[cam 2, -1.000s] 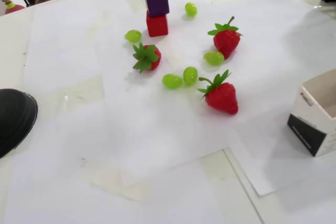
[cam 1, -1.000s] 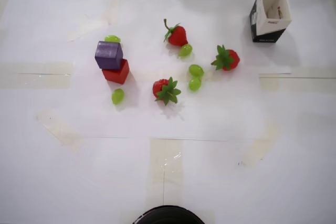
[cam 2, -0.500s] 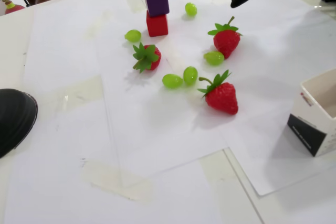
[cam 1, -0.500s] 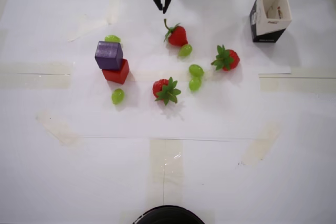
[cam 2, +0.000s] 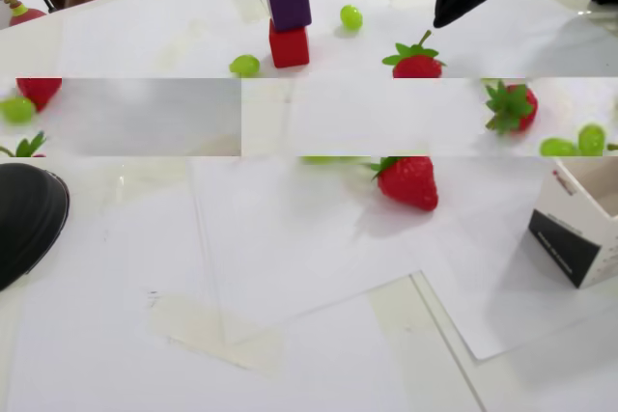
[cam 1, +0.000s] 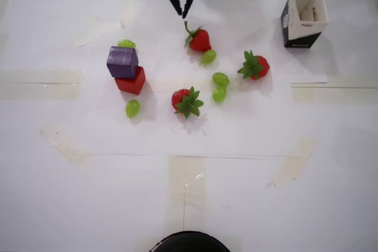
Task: Put the purple cube on top of the red cube
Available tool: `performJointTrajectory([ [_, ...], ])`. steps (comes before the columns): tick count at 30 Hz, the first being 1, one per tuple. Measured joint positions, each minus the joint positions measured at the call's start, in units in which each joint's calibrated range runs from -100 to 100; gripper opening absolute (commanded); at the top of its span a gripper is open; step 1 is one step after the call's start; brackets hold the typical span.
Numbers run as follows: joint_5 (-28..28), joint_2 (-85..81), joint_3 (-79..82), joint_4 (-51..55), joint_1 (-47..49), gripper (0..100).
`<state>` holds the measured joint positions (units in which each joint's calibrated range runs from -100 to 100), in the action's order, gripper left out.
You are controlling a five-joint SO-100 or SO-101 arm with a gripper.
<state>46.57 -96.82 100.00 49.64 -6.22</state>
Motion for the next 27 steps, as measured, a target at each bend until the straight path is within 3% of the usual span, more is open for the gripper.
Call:
performJointTrajectory([
  [27,-1.8,-0.1,0.0,7.0,1.4,0],
])
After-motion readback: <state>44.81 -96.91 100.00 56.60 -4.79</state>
